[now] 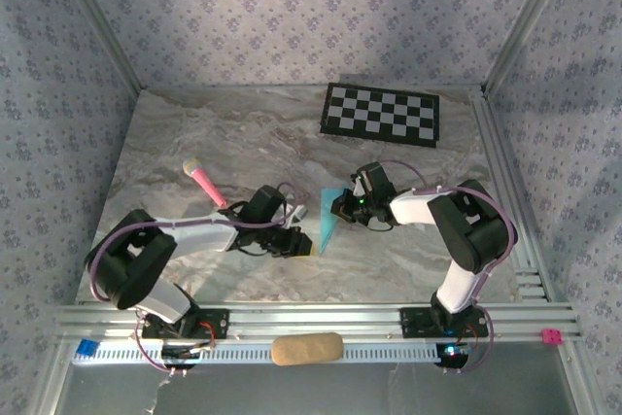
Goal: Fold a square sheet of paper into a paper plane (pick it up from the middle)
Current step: Fold the wing for the fifth time at the center of the table.
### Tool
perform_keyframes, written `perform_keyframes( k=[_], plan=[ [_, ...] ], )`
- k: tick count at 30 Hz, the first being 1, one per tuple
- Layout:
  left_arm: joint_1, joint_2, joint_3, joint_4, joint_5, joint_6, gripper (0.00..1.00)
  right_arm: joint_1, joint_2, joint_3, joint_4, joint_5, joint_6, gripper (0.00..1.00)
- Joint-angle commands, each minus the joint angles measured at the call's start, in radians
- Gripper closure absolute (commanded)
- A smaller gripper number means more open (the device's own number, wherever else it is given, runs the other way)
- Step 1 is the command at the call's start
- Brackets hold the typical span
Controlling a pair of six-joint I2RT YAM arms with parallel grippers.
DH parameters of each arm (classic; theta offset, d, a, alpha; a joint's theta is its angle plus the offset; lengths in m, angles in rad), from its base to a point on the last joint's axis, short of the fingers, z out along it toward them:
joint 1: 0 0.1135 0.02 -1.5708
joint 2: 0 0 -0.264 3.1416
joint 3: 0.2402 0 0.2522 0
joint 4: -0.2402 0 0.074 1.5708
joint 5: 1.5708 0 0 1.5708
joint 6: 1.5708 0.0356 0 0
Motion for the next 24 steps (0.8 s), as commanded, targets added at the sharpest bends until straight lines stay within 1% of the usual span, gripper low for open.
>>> perform_keyframes(
  k=[1, 4, 7, 10, 13, 20, 24],
  plan=[
    [0.022, -0.007, 0.077, 0.002, -0.007, -0.029, 0.83, 0.003, 0.031, -0.008, -0.111, 0.087, -0.023, 0.93],
    [0.026, 0.055, 0.156, 0.011, 0.000, -0.038, 0.84, 0.003, 0.036, -0.005, -0.108, 0.081, -0.023, 0.93],
    [0.027, 0.144, 0.218, 0.013, -0.002, -0.046, 0.88, 0.007, 0.038, -0.004, -0.108, 0.084, -0.020, 0.93],
    [0.027, 0.220, 0.247, 0.090, 0.017, -0.089, 0.90, 0.009, 0.043, -0.006, -0.097, 0.086, -0.013, 0.93],
    [0.022, 0.277, 0.292, 0.109, 0.030, -0.097, 0.91, 0.012, 0.048, -0.002, -0.096, 0.084, -0.011, 0.93],
    [0.008, 0.332, 0.344, 0.079, 0.011, -0.076, 0.90, 0.012, 0.044, 0.002, -0.103, 0.084, -0.012, 0.93],
    [0.001, 0.355, 0.341, 0.056, -0.003, -0.056, 0.90, 0.013, 0.044, 0.001, -0.102, 0.086, -0.011, 0.93]
  ],
)
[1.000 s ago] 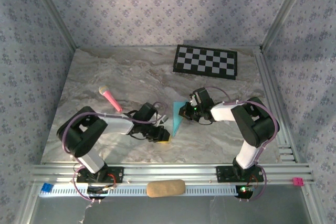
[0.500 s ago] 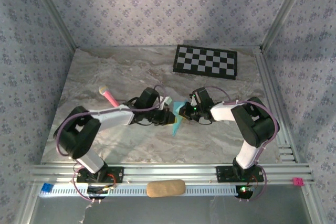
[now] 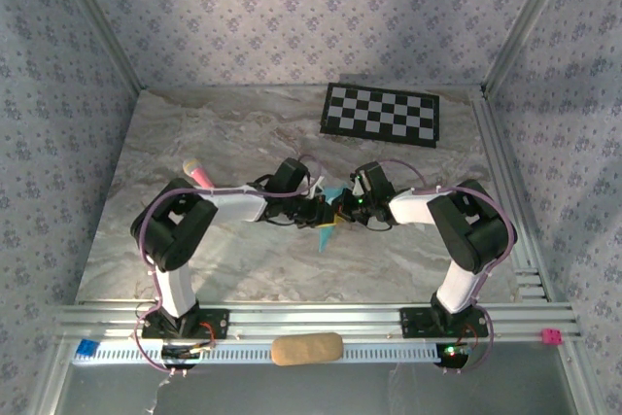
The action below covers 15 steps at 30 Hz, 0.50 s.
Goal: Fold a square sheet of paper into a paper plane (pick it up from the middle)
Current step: Fold the wing for the fifth time at the center of the table.
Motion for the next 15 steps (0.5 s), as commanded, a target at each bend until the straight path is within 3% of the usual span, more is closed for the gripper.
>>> perform_keyframes(
  k=[1, 15],
  plan=[
    [-0.013, 0.041, 0.016, -0.026, -0.005, 0.028, 0.90, 0.005, 0.044, -0.006, -0.095, 0.068, -0.012, 0.93],
    [-0.043, 0.061, -0.034, -0.103, -0.077, 0.107, 0.90, 0.004, 0.045, -0.016, -0.101, 0.075, -0.011, 0.93]
  ],
)
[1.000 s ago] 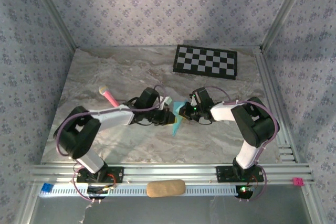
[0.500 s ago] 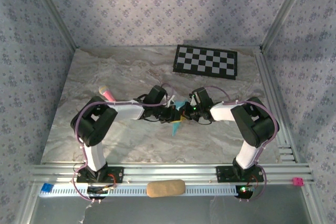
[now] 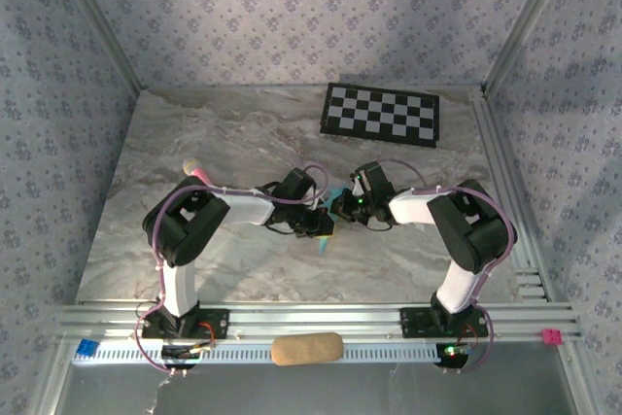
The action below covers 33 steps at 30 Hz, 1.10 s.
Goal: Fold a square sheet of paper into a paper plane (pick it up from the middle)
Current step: Fold the wing for the fifth time at the center of the table.
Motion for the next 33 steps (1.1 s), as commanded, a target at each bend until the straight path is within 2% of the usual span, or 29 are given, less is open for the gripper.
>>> perform_keyframes(
  k=[1, 13, 19, 33],
  plan=[
    [-0.009, -0.005, -0.038, -0.034, -0.012, 0.028, 0.90, 0.004, 0.045, -0.016, -0.103, 0.074, -0.014, 0.93],
    [-0.023, -0.070, -0.131, -0.071, 0.006, 0.045, 0.90, -0.001, 0.044, -0.010, -0.130, 0.085, -0.022, 0.93],
    [-0.033, -0.109, -0.138, -0.189, -0.028, 0.103, 0.90, 0.000, 0.047, -0.005, -0.135, 0.086, -0.021, 0.94],
    [-0.059, -0.197, -0.189, -0.290, -0.093, 0.147, 0.90, 0.006, 0.053, 0.002, -0.136, 0.085, -0.018, 0.94]
  ],
)
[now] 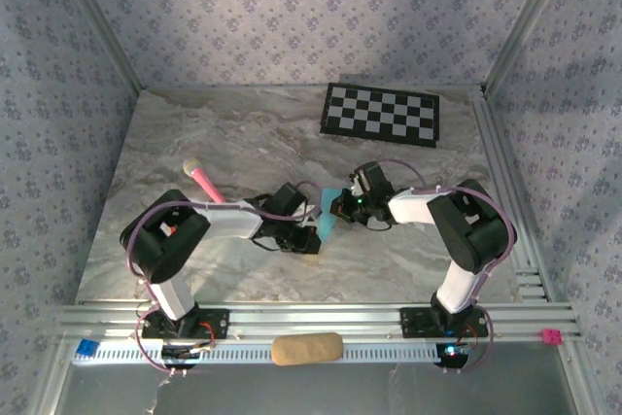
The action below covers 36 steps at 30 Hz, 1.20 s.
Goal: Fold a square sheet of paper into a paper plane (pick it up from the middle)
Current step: Fold the wing for the fifth time at the center of the table.
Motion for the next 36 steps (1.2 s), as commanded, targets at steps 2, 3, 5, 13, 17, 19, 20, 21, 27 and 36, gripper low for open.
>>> perform_keyframes(
  k=[2, 3, 5, 13, 17, 19, 20, 21, 27, 36],
  plan=[
    [-0.015, -0.061, -0.042, -0.142, -0.014, 0.025, 0.90, 0.003, 0.052, -0.008, -0.111, 0.086, -0.019, 0.94],
    [-0.015, -0.079, -0.044, -0.138, -0.010, 0.025, 0.90, 0.005, 0.052, -0.008, -0.110, 0.087, -0.016, 0.94],
    [-0.009, -0.128, -0.053, -0.114, 0.014, 0.030, 0.92, 0.006, 0.052, -0.007, -0.108, 0.085, -0.013, 0.94],
    [0.091, -0.170, -0.008, 0.015, 0.107, -0.032, 0.89, 0.013, 0.044, -0.008, -0.102, 0.090, 0.000, 0.94],
    [0.094, -0.066, 0.085, 0.054, 0.097, -0.071, 0.90, 0.014, 0.050, -0.005, -0.100, 0.086, 0.000, 0.94],
    [0.094, -0.018, 0.109, 0.091, 0.095, -0.097, 0.90, 0.015, 0.052, -0.003, -0.098, 0.086, 0.001, 0.94],
    [0.094, 0.003, 0.121, 0.104, 0.095, -0.100, 0.89, 0.016, 0.053, -0.001, -0.098, 0.083, 0.001, 0.93],
    [0.095, 0.024, 0.134, 0.111, 0.092, -0.099, 0.89, 0.016, 0.054, 0.000, -0.098, 0.082, 0.001, 0.94],
    [0.097, 0.119, 0.198, 0.135, 0.088, -0.113, 0.89, 0.016, 0.054, -0.003, -0.094, 0.076, 0.004, 0.93],
    [0.092, 0.185, 0.212, 0.142, 0.017, -0.105, 0.89, 0.018, 0.049, -0.008, -0.087, 0.073, 0.011, 0.93]
  ],
)
